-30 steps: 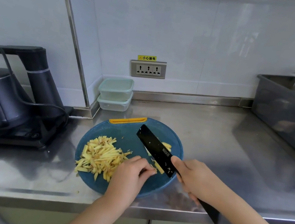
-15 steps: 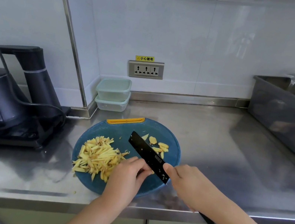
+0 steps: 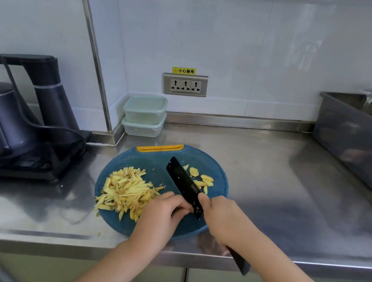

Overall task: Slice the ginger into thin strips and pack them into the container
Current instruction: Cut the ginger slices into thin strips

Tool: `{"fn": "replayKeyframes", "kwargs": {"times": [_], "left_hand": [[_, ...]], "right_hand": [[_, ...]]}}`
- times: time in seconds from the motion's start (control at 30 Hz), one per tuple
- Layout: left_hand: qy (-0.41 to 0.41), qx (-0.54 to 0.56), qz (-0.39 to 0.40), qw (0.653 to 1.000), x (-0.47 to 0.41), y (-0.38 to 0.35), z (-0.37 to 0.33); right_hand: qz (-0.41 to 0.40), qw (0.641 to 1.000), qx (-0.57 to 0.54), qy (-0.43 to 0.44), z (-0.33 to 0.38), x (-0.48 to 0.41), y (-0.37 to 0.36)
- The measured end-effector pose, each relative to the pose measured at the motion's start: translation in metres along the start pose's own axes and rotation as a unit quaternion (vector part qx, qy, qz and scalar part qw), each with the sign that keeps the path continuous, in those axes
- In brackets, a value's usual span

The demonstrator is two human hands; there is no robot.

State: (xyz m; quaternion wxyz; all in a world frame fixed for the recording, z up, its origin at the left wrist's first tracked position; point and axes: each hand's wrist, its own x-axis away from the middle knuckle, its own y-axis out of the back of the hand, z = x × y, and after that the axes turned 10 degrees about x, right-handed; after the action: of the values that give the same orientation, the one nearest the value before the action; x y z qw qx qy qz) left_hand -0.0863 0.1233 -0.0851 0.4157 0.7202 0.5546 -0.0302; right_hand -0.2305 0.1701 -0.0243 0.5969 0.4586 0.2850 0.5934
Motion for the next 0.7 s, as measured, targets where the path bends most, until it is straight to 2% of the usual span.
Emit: {"fn": "replayKeyframes", "kwargs": {"times": [0.1, 0.2, 0.37, 0.7], "left_hand": [[0.019, 0.020, -0.014, 1.000, -0.001, 0.000, -0.003], [0.025, 0.019, -0.023, 0.999, -0.001, -0.001, -0.004], [0.021, 0.009, -0.021, 1.000, 0.000, -0.001, -0.004], [0.013, -0.004, -0.017, 1.000, 0.000, -0.001, -0.005]], "right_hand": [[0.030, 0.998, -0.046, -0.029, -0.011, 0.006, 0.003], [0.009, 0.997, -0.071, -0.027, -0.014, 0.017, 0.008], [0.001, 1.000, -0.014, 0.020, -0.005, 0.030, 0.016], [-0.007, 0.999, 0.036, 0.039, -0.003, 0.025, 0.012]]}}
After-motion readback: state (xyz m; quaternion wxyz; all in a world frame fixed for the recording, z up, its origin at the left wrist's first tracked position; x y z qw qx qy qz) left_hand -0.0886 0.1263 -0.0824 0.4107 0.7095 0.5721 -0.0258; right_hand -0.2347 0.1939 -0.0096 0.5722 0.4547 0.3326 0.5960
